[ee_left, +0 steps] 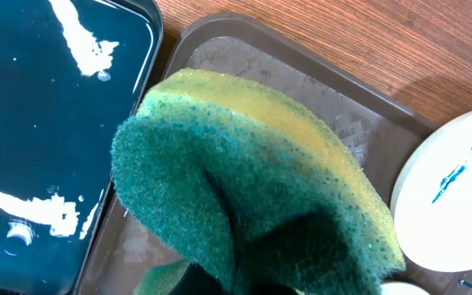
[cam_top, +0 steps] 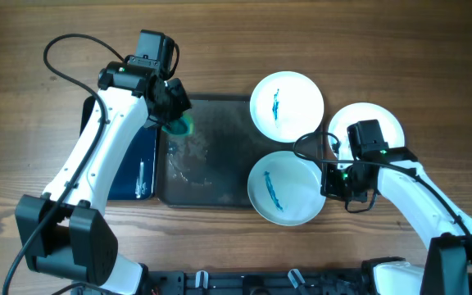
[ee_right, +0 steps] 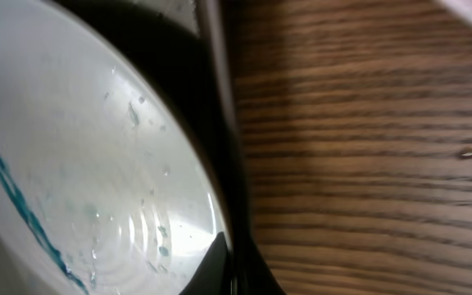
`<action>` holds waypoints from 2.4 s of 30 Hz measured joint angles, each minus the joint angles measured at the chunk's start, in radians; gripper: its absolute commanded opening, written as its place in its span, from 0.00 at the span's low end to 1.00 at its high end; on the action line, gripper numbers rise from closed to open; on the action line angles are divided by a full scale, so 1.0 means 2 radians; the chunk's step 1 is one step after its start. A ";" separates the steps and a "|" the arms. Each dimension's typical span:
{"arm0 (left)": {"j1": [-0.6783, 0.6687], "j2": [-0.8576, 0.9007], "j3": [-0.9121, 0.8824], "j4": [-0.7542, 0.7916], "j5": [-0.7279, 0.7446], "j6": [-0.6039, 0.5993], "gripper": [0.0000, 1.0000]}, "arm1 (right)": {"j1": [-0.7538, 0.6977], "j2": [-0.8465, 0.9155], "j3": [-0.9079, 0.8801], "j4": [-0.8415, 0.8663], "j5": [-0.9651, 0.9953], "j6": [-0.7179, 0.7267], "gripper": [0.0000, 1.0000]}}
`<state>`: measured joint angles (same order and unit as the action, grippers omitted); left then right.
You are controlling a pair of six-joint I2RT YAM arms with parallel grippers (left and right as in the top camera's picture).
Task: Clean dirty plates on tray and stack at the side
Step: 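Move the right gripper to the front-right plate and drag it left, then hold the plate rim with the right gripper, bring sponge over it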
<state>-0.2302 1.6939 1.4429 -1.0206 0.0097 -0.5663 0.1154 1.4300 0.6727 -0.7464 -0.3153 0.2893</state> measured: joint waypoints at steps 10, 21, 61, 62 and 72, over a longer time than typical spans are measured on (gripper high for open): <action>0.000 0.000 0.000 0.000 0.000 0.000 0.04 | 0.040 0.000 0.077 -0.075 -0.002 0.006 0.04; 0.000 0.000 0.000 0.002 0.000 0.000 0.04 | 0.235 0.022 0.139 0.026 0.084 0.210 0.04; 0.000 0.000 -0.043 0.032 0.000 -0.008 0.04 | 0.260 0.254 0.225 0.229 0.102 0.132 0.04; 0.000 0.000 -0.044 0.032 0.000 -0.008 0.04 | 0.260 0.255 0.225 0.232 0.101 0.134 0.04; 0.000 0.000 -0.046 0.033 0.006 -0.011 0.04 | 0.260 0.256 0.241 0.166 0.078 0.232 0.04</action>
<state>-0.2302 1.6943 1.3506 -0.9550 0.0216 -0.5880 0.6357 1.9419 1.1557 -0.4141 -0.1585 0.7540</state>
